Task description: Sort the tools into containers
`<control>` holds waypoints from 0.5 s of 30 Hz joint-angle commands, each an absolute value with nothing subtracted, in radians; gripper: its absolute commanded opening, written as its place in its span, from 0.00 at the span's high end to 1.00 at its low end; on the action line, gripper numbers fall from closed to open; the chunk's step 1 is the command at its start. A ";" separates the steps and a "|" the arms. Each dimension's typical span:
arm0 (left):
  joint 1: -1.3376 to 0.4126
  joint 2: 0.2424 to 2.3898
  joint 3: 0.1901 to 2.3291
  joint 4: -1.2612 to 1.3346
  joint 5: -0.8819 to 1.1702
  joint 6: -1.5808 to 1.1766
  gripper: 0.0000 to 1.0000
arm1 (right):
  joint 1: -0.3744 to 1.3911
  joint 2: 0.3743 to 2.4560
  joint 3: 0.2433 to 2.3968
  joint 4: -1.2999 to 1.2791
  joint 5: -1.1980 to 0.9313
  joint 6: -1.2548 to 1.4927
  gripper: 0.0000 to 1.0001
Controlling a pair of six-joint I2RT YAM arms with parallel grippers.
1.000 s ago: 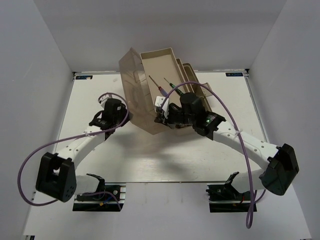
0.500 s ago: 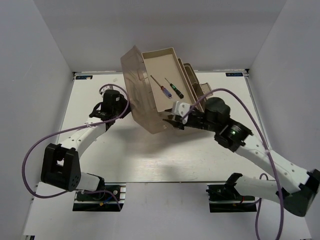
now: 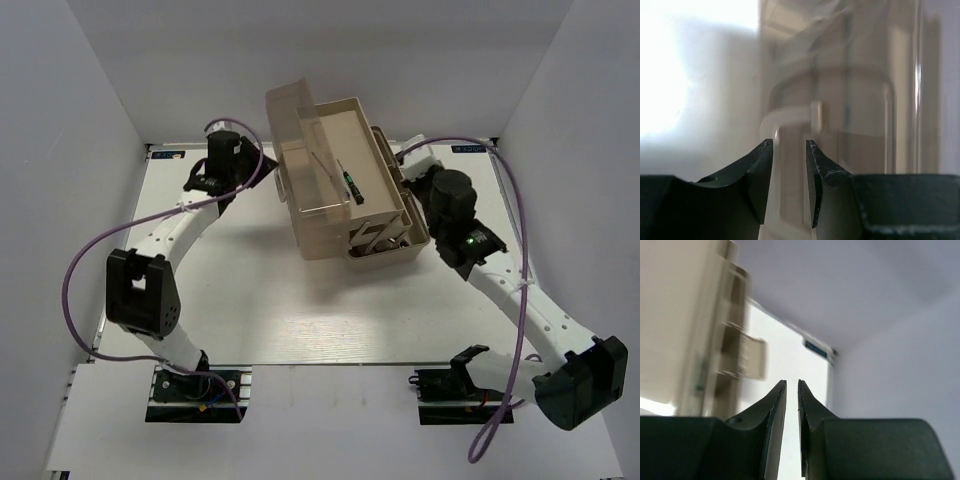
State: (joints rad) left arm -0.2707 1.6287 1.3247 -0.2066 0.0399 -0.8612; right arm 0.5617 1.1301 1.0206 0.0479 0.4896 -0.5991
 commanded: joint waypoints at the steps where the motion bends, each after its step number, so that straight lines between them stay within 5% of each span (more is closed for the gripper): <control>1: -0.281 1.673 1.445 -0.152 0.178 -0.850 0.57 | 0.476 1.129 1.074 0.003 0.604 -0.479 0.79; 8: -0.311 2.003 1.848 -0.159 0.601 -0.792 0.60 | 0.270 1.189 1.108 -0.184 0.497 -0.299 0.79; 15: -0.295 1.832 1.810 -0.162 0.492 -0.723 0.58 | 0.149 1.259 1.123 -0.325 0.266 -0.187 0.79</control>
